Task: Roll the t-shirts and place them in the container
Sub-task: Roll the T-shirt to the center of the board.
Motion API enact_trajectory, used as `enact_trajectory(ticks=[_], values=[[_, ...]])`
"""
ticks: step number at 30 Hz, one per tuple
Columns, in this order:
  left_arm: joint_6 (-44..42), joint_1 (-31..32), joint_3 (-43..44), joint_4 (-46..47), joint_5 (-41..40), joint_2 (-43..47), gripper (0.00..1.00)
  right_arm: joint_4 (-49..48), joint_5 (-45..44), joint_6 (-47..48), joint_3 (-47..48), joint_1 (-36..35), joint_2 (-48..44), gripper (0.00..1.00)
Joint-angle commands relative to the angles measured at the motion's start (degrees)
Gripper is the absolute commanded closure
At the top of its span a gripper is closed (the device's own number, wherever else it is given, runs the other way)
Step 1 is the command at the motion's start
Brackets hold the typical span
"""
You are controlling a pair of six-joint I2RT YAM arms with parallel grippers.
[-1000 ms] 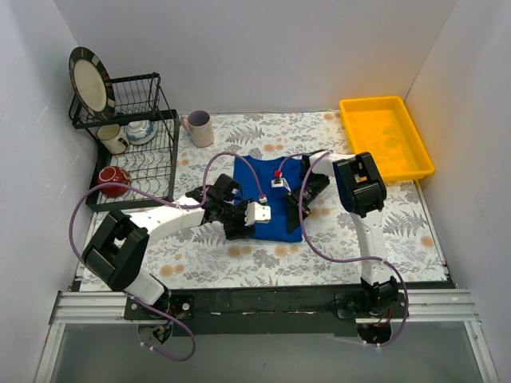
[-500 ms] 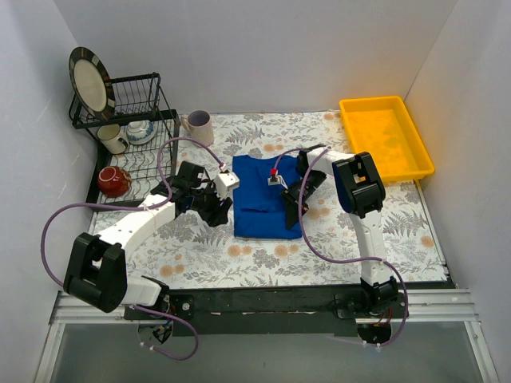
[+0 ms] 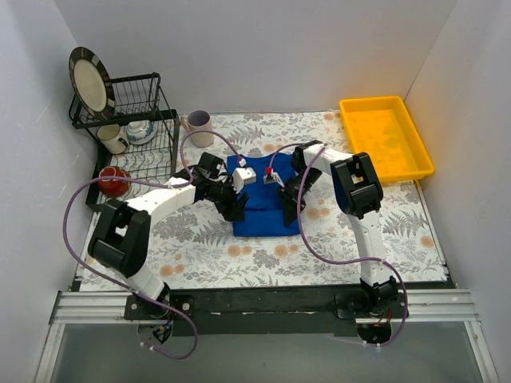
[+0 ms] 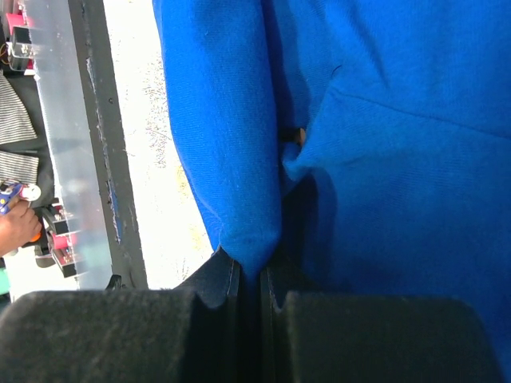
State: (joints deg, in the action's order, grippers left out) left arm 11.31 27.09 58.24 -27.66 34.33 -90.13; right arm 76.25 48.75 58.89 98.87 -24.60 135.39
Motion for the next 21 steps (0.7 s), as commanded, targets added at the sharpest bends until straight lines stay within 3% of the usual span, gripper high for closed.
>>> enact_trajectory(ticks=[1, 5, 7, 8, 11, 12, 19, 20, 21], values=[[3.2, -0.5, 1.4, 1.8, 3.9, -2.8, 0.44, -5.6, -4.4, 3.0, 0.0, -0.4, 0.2, 0.99], [1.7, -0.5, 1.9, 0.5, 3.6, -6.1, 0.48, -5.7, -4.7, 3.0, -0.1, -0.4, 0.2, 0.99], [-1.3, -1.0, 2.5, -2.8, 5.9, -7.8, 0.6, -5.6, -4.8, 3.0, 0.2, -0.4, 0.7, 0.99], [-1.7, -1.2, 3.1, -3.8, 6.4, -8.0, 0.78, -5.4, -4.9, 3.0, 0.4, -0.4, 0.8, 0.99], [-2.3, -2.7, 2.9, -5.3, 6.5, -7.1, 0.97, -5.5, -5.2, 3.0, 0.6, -0.4, 1.2, 0.99], [-2.2, -3.2, 2.8, -5.5, 5.9, -6.6, 0.99, -5.5, -5.2, 3.1, 0.7, -0.4, 1.2, 0.99], [-1.4, -7.3, -1.9, -8.5, 2.9, -0.6, 1.0, -4.6, -5.5, 2.5, 2.6, -0.4, 2.2, 0.99], [-1.2, -7.5, -2.7, -8.6, 1.6, 0.8, 0.95, -4.7, -5.5, 2.5, 2.7, -0.4, 2.3, 0.99], [-1.0, -7.5, -3.7, -8.6, 0.8, 1.4, 0.8, -4.4, -5.5, 2.5, 3.0, -0.4, 2.4, 0.99]])
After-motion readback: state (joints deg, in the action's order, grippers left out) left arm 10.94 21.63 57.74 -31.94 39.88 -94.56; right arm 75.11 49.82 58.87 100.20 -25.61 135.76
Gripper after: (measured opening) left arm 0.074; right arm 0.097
